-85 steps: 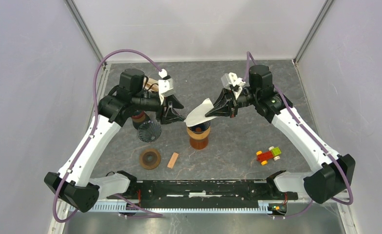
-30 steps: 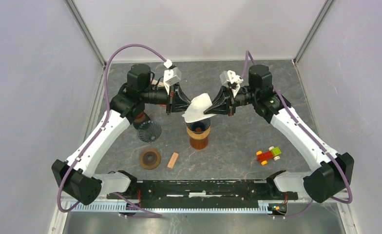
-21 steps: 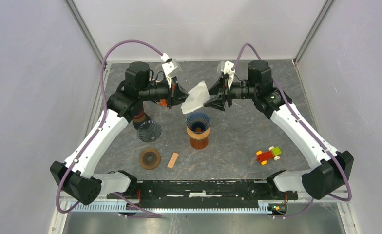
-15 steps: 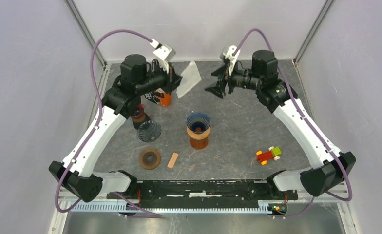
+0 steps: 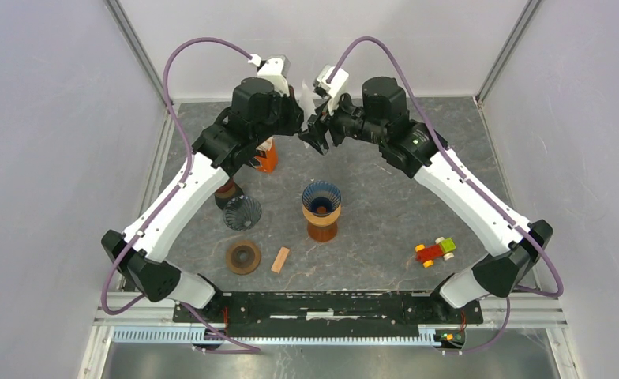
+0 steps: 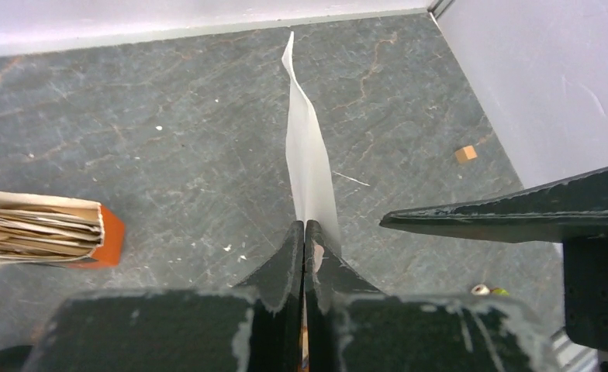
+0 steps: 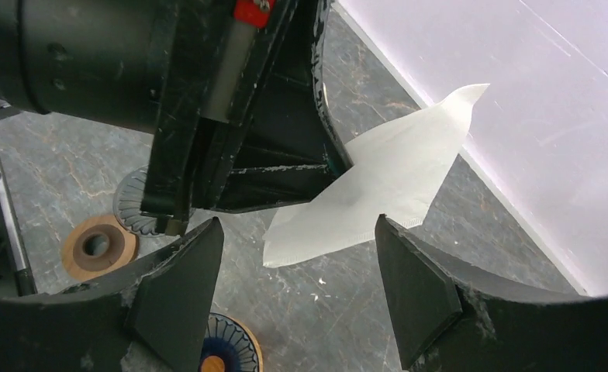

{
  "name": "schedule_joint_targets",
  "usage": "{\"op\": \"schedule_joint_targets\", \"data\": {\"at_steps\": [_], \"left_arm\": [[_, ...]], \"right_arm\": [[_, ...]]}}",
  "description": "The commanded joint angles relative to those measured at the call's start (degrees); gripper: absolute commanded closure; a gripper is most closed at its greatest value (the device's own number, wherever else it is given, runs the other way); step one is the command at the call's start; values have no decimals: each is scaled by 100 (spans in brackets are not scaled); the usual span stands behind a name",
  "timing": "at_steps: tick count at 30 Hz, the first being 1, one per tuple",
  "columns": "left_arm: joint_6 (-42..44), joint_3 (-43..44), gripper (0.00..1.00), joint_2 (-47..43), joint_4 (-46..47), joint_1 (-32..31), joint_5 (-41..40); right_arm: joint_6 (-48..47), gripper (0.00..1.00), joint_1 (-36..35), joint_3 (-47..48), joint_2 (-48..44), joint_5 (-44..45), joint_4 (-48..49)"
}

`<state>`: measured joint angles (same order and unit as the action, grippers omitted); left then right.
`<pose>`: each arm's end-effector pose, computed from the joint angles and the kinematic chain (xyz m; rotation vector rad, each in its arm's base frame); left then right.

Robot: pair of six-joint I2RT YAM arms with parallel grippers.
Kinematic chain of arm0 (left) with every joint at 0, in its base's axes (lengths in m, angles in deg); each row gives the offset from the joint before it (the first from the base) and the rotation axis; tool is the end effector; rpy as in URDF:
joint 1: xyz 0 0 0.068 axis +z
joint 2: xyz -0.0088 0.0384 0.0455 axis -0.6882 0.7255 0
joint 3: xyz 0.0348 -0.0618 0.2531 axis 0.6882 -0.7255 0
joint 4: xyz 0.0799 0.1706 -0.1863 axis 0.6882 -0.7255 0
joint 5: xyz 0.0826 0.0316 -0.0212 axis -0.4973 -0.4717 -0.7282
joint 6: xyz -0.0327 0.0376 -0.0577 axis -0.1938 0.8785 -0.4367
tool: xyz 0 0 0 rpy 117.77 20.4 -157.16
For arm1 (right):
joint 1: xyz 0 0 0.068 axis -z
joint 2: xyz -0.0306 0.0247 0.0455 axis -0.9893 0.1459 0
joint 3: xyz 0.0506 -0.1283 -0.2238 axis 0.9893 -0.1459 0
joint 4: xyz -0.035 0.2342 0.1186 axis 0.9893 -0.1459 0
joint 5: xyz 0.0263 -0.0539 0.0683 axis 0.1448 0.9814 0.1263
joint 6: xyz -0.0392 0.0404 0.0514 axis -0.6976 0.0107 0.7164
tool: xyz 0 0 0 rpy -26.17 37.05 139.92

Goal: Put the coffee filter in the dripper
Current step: Place the coffee filter in the coffee dripper.

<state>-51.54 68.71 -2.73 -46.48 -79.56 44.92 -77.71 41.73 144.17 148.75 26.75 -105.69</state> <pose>0.2901 -0.2037 0.4290 0.1985 1.9205 -0.5767 0.2746 0.2541 0.4364 -0.9334 1.5837 0.6661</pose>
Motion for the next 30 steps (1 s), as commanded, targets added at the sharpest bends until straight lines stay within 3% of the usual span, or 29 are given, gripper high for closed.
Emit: {"op": "schedule_joint_targets", "data": {"at_steps": [1,10,21,30], "left_arm": [[-873,382,98,-14,46,-66,-363],[-1278,254,98,-43,51,-67,-213],[-1142,-33,98,-205,242,-71,-53],[-1002,-186,98,-285,357,-66,-112]], "right_arm": [[34,23,-44,-12,-80,395,53],[73,26,-52,-228,-62,592,119],[-73,44,-51,-104,-128,873,76],[-84,48,-1,-97,-181,942,51]]}}
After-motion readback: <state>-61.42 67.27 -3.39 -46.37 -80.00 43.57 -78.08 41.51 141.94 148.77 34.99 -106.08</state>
